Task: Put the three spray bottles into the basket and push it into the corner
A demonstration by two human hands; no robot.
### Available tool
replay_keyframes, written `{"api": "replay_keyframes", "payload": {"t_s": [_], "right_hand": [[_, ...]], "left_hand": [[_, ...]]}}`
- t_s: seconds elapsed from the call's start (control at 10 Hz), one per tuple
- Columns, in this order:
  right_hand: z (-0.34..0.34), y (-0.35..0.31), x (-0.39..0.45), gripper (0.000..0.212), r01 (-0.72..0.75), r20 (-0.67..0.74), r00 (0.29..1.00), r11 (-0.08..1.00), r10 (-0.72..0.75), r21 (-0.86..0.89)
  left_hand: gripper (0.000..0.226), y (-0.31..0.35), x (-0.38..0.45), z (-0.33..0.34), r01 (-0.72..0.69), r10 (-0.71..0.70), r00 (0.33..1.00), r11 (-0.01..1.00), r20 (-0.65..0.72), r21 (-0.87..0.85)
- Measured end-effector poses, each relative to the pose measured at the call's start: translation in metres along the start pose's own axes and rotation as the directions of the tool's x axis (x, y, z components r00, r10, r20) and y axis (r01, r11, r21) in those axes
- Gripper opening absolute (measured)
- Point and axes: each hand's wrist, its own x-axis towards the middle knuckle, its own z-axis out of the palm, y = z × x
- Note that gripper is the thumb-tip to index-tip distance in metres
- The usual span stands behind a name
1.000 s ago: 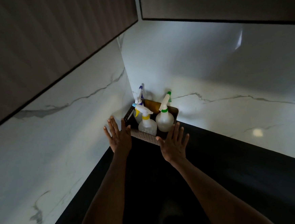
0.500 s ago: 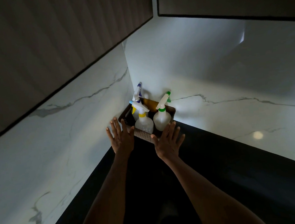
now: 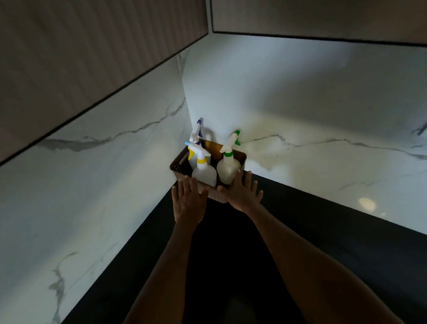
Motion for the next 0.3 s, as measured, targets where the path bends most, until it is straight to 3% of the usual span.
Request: {"api": "replay_keyframes", "payload": {"t_s": [0.1, 0.3], "right_hand": [[-0.023, 0.037, -0.034, 0.090, 0.138, -0.036, 0.990, 0.989, -0.140, -0.056], [-0.048, 0.135, -0.103, 0.078, 0.073, -0.060, 0.995, 0.983, -0.084, -0.169]], "left_hand": [[0.059, 0.024, -0.039, 0.001, -0.048, 0.047, 0.999, 0.996, -0.013, -0.077], [0.061, 0.081, -0.095, 0.014, -0.102, 0.107, 0.994, 0.972, 0.014, -0.212]]}}
